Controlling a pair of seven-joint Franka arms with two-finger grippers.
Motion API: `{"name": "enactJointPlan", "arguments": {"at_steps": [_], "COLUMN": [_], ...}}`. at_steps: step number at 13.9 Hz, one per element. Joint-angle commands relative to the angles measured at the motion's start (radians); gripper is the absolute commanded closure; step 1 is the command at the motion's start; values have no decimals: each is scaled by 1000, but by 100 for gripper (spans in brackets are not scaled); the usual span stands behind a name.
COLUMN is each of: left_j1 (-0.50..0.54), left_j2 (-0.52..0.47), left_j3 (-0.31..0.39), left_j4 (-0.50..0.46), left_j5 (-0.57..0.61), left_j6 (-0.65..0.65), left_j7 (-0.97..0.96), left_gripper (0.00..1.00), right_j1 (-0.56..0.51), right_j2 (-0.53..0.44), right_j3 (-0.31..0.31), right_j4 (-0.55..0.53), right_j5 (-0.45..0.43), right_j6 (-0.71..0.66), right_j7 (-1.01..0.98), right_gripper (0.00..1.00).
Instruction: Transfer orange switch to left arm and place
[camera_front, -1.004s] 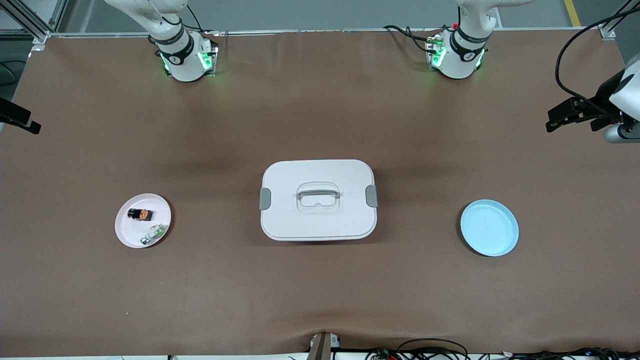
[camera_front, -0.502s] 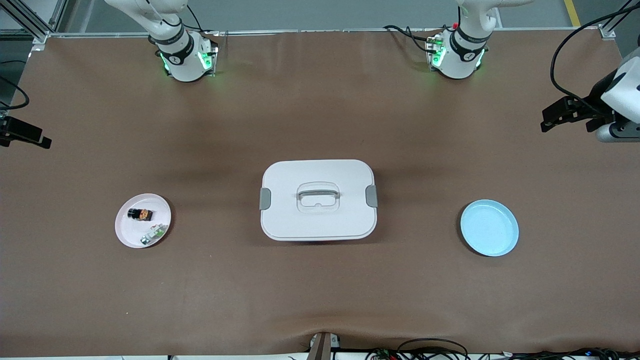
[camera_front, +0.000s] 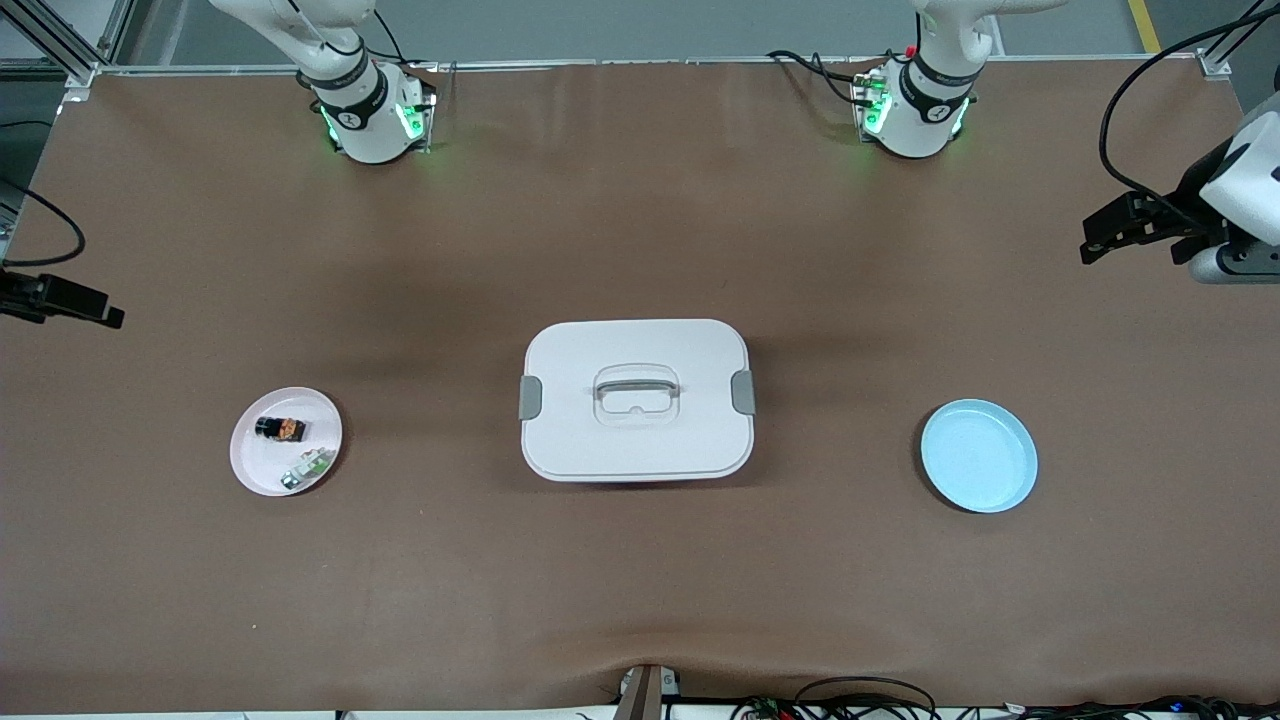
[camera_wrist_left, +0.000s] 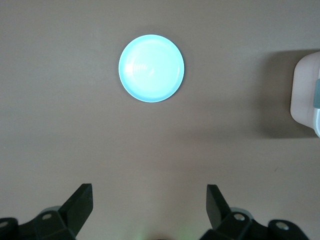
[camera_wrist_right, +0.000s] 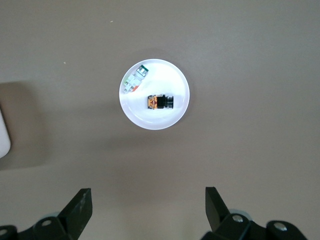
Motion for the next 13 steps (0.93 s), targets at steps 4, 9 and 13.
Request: {"name": "enactJointPlan", "arguments": {"at_steps": [4,9,13], "left_j1": [8,16,34], "left_j2": [19,34,48], "left_j3": [-3,7,22], "left_j4": [21,21,21], "left_j5": [38,48,48], "left_j6": [-14,-13,-4], "left_j7": [-4,-4,-2], "left_gripper": [0,0,0], "right_j1": [-25,-19,-6], "right_j2": [-14,-11,27], "right_j3": [9,9,11], "right_j4": [-190,-335,-439], "right_j5": [11,11,11], "right_j6": [186,366,520], "right_j7": [11,40,52], "right_gripper": [0,0,0]}}
